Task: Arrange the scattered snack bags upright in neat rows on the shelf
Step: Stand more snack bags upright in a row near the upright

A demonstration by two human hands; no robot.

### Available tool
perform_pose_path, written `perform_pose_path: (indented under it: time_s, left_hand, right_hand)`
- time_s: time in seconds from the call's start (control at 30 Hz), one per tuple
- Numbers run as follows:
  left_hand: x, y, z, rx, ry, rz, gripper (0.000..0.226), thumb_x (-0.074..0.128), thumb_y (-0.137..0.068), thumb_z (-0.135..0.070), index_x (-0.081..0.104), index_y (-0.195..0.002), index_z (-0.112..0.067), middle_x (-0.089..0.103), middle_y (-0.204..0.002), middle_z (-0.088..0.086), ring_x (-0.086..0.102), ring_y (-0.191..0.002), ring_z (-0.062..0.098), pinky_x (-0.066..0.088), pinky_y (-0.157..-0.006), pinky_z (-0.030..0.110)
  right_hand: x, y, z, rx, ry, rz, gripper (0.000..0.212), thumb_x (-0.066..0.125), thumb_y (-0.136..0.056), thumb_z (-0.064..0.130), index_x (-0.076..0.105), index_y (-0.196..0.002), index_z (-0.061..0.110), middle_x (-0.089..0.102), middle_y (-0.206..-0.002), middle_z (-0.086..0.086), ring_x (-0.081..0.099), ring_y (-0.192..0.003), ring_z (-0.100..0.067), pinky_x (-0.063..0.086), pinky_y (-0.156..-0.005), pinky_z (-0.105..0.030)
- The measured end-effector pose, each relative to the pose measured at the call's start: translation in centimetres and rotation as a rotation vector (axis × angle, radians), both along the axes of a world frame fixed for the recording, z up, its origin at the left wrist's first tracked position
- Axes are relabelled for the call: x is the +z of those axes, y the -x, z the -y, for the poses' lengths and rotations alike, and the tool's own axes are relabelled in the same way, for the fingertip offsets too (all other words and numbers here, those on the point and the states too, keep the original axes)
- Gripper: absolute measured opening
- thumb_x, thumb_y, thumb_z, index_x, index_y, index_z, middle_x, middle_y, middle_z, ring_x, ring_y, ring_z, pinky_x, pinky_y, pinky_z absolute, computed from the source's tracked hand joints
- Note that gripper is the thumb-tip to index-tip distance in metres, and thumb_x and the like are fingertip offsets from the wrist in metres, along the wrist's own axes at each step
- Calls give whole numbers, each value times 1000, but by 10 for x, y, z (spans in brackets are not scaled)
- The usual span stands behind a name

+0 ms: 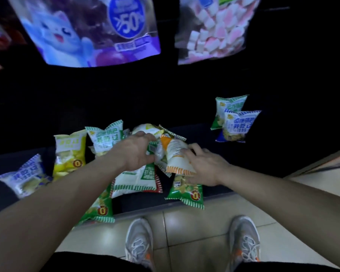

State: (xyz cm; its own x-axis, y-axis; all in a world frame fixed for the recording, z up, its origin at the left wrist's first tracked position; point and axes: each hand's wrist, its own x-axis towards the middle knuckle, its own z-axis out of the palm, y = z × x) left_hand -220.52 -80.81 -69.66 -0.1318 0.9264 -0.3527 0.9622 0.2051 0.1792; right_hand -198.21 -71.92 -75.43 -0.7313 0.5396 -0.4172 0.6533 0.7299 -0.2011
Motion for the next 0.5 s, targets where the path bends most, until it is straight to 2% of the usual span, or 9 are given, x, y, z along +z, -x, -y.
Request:
perform_pose_path:
  time_s: [0.17, 0.27, 0.37, 0.5]
  left_hand:
    - [-21, 9, -5, -67, 10, 23, 74, 57, -93, -50, 23, -153, -24, 31, -152, 2, 38, -136, 27, 41, -104, 41]
    - [-27, 15, -6, -49, -9, 62, 75, 59, -92, -50, 23, -153, -25, 31, -152, 2, 38, -136, 26, 41, -104, 39]
    - [-27, 22, -6, -14, -34, 88, 73, 59, -93, -49, 25, -152, -25, 29, -154, 3, 42, -133, 26, 42, -101, 37]
    - [-25, 29, -5, 44, -45, 127, 72, 60, -93, -48, 27, -152, -24, 29, -155, 5, 40, -135, 27, 40, -102, 36]
  right_hand:
    - [-30, 18, 2, -93, -17, -86, 112, 77, -65, 65, 11, -148, 28, 13, -147, -2, 36, -127, -34, 49, -95, -51]
    - [-43, 22, 1, -94, -56, -96, 110, 82, -65, 54, 11, -145, 30, 12, -146, -5, 36, -125, -37, 51, -91, -52]
    - [-44, 22, -8, -132, -43, -199, 91, 80, -74, 38, 24, -144, 27, 26, -140, -5, 44, -123, -35, 50, -92, -49]
    - [-21, 22, -26, -285, 57, -436, 77, 72, -82, 51, 36, -143, 22, 49, -133, -3, 54, -113, -20, 51, -89, -37]
